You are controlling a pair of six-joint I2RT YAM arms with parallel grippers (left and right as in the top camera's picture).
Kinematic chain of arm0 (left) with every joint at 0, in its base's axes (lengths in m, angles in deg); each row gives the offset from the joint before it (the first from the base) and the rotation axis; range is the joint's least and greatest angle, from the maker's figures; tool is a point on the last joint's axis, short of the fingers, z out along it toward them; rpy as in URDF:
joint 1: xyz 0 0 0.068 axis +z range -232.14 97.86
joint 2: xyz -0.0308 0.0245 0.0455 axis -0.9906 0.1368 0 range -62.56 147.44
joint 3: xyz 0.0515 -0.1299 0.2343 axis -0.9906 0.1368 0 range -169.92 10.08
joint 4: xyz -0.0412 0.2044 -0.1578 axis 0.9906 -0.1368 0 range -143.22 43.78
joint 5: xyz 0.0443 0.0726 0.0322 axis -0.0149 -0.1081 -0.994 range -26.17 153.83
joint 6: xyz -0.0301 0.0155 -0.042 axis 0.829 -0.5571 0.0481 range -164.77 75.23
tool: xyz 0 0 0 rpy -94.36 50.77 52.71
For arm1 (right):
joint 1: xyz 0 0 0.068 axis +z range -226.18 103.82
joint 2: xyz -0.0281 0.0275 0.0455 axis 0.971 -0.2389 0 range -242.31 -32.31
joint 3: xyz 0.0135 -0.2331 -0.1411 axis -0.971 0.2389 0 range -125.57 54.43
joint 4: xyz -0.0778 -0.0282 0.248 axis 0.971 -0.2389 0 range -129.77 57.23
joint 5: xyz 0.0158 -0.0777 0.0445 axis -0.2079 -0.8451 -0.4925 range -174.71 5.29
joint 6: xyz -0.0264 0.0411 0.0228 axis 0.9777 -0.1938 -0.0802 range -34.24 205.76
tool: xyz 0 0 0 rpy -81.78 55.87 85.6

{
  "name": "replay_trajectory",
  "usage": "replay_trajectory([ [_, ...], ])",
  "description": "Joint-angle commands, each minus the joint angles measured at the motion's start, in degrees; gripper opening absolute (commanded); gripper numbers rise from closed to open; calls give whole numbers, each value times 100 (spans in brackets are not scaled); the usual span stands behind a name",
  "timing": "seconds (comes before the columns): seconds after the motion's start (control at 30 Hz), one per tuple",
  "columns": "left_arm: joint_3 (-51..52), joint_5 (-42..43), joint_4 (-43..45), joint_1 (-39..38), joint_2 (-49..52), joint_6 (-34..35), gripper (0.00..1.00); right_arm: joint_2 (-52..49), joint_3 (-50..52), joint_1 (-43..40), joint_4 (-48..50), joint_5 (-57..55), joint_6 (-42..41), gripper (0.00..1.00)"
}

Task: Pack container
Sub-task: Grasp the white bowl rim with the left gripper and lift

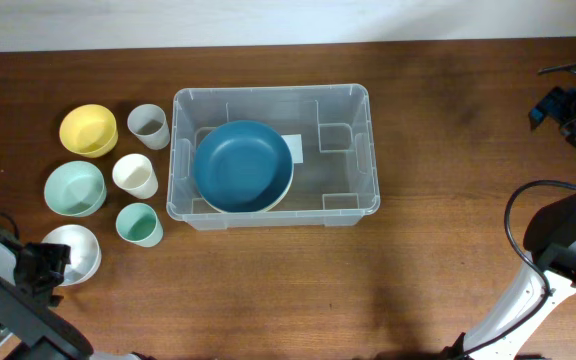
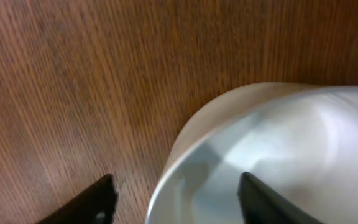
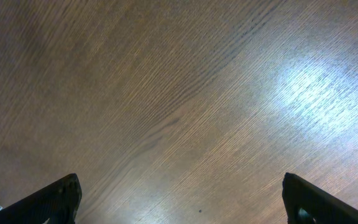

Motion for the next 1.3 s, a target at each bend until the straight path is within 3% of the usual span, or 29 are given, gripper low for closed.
replay_trajectory([
  [0.0, 55, -81, 46, 20, 133, 42, 51, 184, 24, 9, 2, -85, -42, 99],
  [0.17, 55, -81, 87, 17, 133, 42, 34, 184, 24, 9, 0, -83, -42, 99],
  [0.33, 59, -83, 85, 17, 133, 42, 10, 184, 24, 9, 2, -83, -42, 99],
  [0.43, 59, -81, 81, 17, 133, 42, 3, 184, 24, 9, 2, -83, -42, 99],
  [0.87, -85, -70, -461, 146, -52, 42, 1, 184, 24, 9, 2, -83, -42, 99],
  [1.27, -1303, 236, -1692, 417, -1499, 39, 1, 184, 24, 9, 2, -83, -42, 99],
])
